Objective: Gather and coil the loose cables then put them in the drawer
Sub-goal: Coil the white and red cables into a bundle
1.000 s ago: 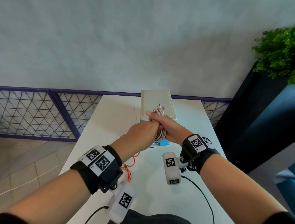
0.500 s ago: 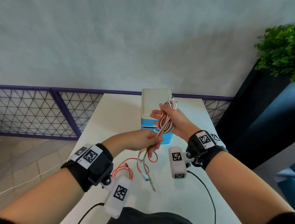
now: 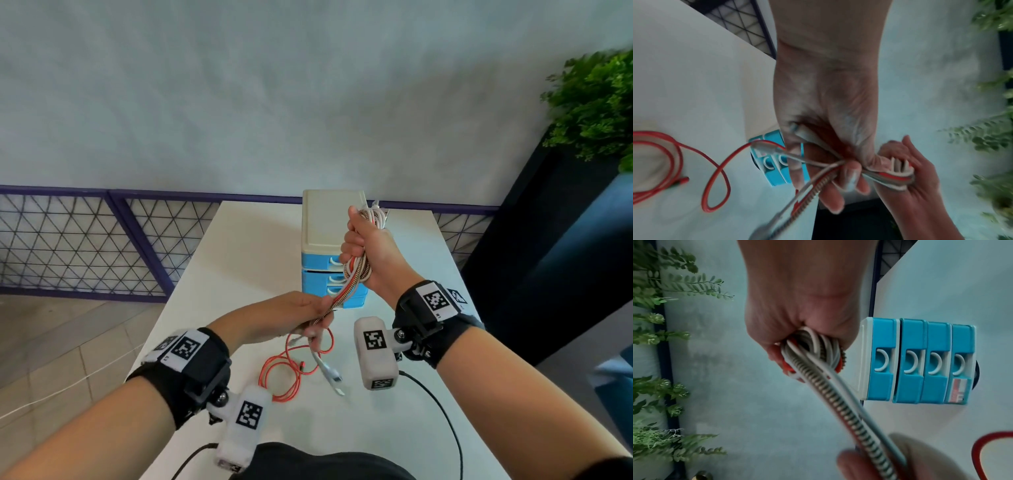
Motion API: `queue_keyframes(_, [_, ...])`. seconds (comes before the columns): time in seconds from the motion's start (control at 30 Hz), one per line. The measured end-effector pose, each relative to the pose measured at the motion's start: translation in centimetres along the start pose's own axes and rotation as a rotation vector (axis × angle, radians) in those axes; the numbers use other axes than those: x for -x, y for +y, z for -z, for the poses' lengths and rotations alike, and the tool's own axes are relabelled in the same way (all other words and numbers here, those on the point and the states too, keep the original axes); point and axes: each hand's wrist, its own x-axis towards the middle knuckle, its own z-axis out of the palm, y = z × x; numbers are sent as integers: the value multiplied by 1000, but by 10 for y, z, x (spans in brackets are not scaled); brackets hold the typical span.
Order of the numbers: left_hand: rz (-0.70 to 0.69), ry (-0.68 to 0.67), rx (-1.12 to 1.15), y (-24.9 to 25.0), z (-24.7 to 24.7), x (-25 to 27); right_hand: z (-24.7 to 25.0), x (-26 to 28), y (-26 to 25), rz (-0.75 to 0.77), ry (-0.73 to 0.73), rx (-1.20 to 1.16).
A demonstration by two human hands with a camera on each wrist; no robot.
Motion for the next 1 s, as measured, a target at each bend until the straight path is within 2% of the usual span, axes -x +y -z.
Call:
queue_keyframes(0.1, [38, -33, 104, -11, 12, 9, 5, -2, -7, 22, 31, 5])
queue_keyframes(0.17, [64, 8, 139, -14, 18, 12, 9, -3, -11, 37, 52, 28])
queue_keyframes(0.23, [52, 79, 65, -12, 22, 12, 13, -4, -12, 62, 83, 92])
queue_keyframes(0.37, [-18, 323, -480, 4, 26, 8, 20, -5, -10, 112, 110, 371])
queue_keyframes(0.47, [-126, 454, -897, 18, 32, 8, 23, -1, -10, 135, 65, 615])
queue_keyframes(0.53, [-192, 449, -1113, 27, 35, 7, 19, 3, -8, 122, 1, 701])
queue_keyframes(0.63, [-249, 431, -1272, 41, 35, 5, 12, 8, -4, 80, -105, 745])
queue_keyframes(0.77, [-369, 419, -1321, 52, 35, 0, 10, 14, -4, 74, -118, 919])
queue_keyframes(0.83, [-377, 388, -1309, 57, 34, -3, 12, 13, -2, 65, -138, 947])
queue_keyframes(1.0, [-350, 316, -1184, 61, 35, -9, 8, 26, 3, -36, -218, 661])
